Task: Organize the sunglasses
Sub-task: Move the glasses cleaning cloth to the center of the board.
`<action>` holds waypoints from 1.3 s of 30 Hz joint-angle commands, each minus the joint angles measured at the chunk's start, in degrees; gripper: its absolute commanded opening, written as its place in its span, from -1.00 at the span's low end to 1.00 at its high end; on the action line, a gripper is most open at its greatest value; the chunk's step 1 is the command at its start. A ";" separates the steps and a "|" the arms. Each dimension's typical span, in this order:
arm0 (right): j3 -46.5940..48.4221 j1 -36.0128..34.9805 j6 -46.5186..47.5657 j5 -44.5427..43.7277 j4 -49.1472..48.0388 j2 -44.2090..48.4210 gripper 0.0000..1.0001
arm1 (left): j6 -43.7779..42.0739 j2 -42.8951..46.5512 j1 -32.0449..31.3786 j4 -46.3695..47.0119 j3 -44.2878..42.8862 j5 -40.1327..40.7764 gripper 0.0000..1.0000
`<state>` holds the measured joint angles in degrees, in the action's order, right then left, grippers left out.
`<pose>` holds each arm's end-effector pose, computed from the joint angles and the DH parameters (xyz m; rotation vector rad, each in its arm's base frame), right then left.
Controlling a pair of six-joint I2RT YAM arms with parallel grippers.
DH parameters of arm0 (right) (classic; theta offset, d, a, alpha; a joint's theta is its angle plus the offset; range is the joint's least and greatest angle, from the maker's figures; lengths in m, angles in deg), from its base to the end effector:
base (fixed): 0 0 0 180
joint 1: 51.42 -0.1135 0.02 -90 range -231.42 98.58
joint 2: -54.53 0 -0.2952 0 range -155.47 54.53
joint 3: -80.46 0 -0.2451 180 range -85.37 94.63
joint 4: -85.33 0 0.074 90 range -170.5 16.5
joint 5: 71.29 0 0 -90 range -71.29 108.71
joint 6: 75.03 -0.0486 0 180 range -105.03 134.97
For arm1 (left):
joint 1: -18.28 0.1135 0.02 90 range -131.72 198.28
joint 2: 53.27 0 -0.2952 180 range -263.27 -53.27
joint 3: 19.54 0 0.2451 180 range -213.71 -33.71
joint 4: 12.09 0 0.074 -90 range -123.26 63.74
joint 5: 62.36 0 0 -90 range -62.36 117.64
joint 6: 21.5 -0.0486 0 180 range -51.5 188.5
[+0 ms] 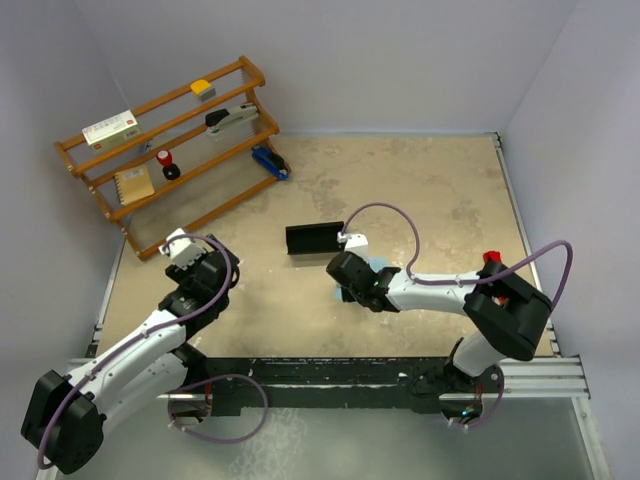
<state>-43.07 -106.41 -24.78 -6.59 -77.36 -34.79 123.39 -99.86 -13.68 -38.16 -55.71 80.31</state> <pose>0.1880 0.2321 0.1852 -0.1220 2.3508 0.2689 0.1404 -0.0420 0.2221 -0.8344 1.7512 0.0244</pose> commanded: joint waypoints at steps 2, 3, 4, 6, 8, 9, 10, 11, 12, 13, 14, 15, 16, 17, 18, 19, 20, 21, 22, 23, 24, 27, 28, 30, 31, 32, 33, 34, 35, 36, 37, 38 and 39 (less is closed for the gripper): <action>-1.79 -5.56 -5.37 -0.06 7.38 -0.29 -1.00 | 0.12 0.28 -0.20 0.31 -2.08 0.82 0.59; -1.60 -6.65 -6.04 -0.34 7.67 -0.43 -1.00 | 0.13 0.28 -0.20 0.23 -2.18 0.80 0.59; -1.43 -7.57 -6.83 -0.46 7.89 -0.62 -1.00 | 0.13 0.27 -0.20 0.17 -2.33 0.85 0.59; -0.93 -9.50 -8.02 -0.56 8.02 -1.12 -1.00 | 0.04 0.35 -0.20 -0.01 -2.47 0.95 0.59; -0.05 -11.41 -9.39 -0.77 8.19 -2.03 -1.00 | -0.05 0.49 -0.20 -0.16 -2.52 1.09 0.59; 0.42 -12.41 -10.05 -0.91 8.32 -2.53 -1.00 | -0.05 0.58 -0.20 -0.37 -2.62 1.19 0.59; 0.90 -13.45 -10.65 -1.06 8.52 -3.12 -1.00 | -0.05 0.53 -0.25 -0.52 -2.68 1.20 0.59; 1.33 -14.48 -11.33 -1.24 8.77 -3.52 -1.00 | -0.05 0.58 -0.20 -0.64 -2.66 1.29 0.59; 1.77 -15.42 -11.82 -1.35 8.81 -4.10 -1.00 | 0.03 0.62 -0.20 -0.71 -2.69 1.26 0.59; 2.14 -16.34 -12.38 -1.40 8.96 -4.51 -1.00 | 0.04 0.76 -0.20 -0.75 -2.70 1.22 0.59; 2.60 -17.09 -12.71 -1.46 8.98 -4.95 -1.00 | 0.03 0.86 -0.20 -0.90 -2.76 1.18 0.59; 3.15 -18.03 -13.09 -1.88 9.19 -5.36 -1.00 | 0.03 0.88 -0.20 -0.99 -2.91 1.17 0.59; 3.78 -19.04 -13.45 -2.10 9.62 -5.79 -1.00 | 0.04 0.97 -0.25 -1.03 -2.94 1.16 0.59; 4.39 -19.70 -13.67 -2.24 9.88 -6.17 -1.00 | 0.04 0.97 -0.21 -1.16 -2.96 1.21 0.59; 4.86 -20.25 -13.90 -2.37 10.09 -6.54 -1.00 | 0.04 1.05 -0.21 -1.19 -3.02 1.20 0.59; 5.35 -20.70 -14.17 -2.38 10.21 -6.85 -1.00 | 0.02 1.11 -0.28 -1.22 -2.97 1.21 0.59; 5.68 -21.11 -14.24 -2.39 10.22 -7.18 -1.00 | 0.04 1.21 -0.29 -1.30 -3.04 1.19 0.59; 6.01 -21.54 -14.55 -2.40 10.33 -7.43 -1.00 | 0.03 1.29 -0.29 -1.36 -3.05 1.17 0.59; 6.33 -21.97 -14.72 -2.44 10.39 -7.59 -1.00 | 0.04 1.29 -0.29 -1.37 -3.12 1.24 0.59; 6.56 -22.42 -14.79 -2.51 10.32 -7.73 -1.00 | -0.01 1.29 -0.29 -1.44 -3.06 1.29 0.59; 6.80 -22.79 -15.01 -2.56 10.50 -7.91 -1.00 | 0.03 1.29 -0.29 -1.42 -3.05 1.34 0.59; 7.34 -23.51 -15.50 -2.90 11.23 -8.32 -1.00 | 0.08 1.24 -0.29 -1.59 -3.07 1.36 0.59; 7.42 -23.74 -15.56 -2.92 11.29 -8.23 -1.00 | 0.12 1.25 -0.29 -1.63 -3.05 1.34 0.59; 7.64 -24.27 -15.91 -3.52 11.83 -8.03 -1.00 | 0.13 1.24 -0.29 -1.59 -3.01 1.39 0.59; 7.81 -24.55 -16.29 -4.53 12.46 -7.94 -1.00 | 0.08 1.24 -0.29 -1.63 -3.04 1.39 0.59; 8.03 -24.76 -16.39 -5.15 13.00 -7.77 -1.00 | 0.12 1.24 -0.29 -1.62 -3.05 1.34 0.59; 8.35 -24.94 -16.30 -5.83 13.62 -7.49 -1.00 | 0.13 1.27 -0.33 -1.63 -3.06 1.38 0.59; 8.77 -24.98 -16.15 -6.80 14.56 -7.10 -1.00 | 0.13 1.19 -0.30 -1.63 -3.10 1.44 0.59; 9.05 -25.00 -15.91 -7.92 15.61 -6.58 -1.00 | 0.10 1.15 -0.29 -1.75 -3.19 1.54 0.59; 9.10 -25.10 -15.41 -9.17 16.53 -5.87 -0.99 | 0.08 0.97 -0.29 -1.89 -3.36 1.64 0.59; 10.02 -25.07 -14.97 -10.46 17.20 -5.08 -0.94 | -0.07 0.75 -0.29 -1.93 -3.55 1.73 0.59; 11.09 -25.07 -14.56 -11.31 18.01 -4.14 -0.88 | -0.21 0.57 -0.29 -1.99 -3.79 1.78 0.59; 11.35 -25.04 -13.88 -11.50 18.61 -3.32 -0.81 | -0.41 0.33 -0.29 -2.14 -3.96 1.78 0.57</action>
<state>-34.33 -131.15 -39.07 -13.59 -66.26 -41.02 123.37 -99.29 -13.68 -40.63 -56.41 80.39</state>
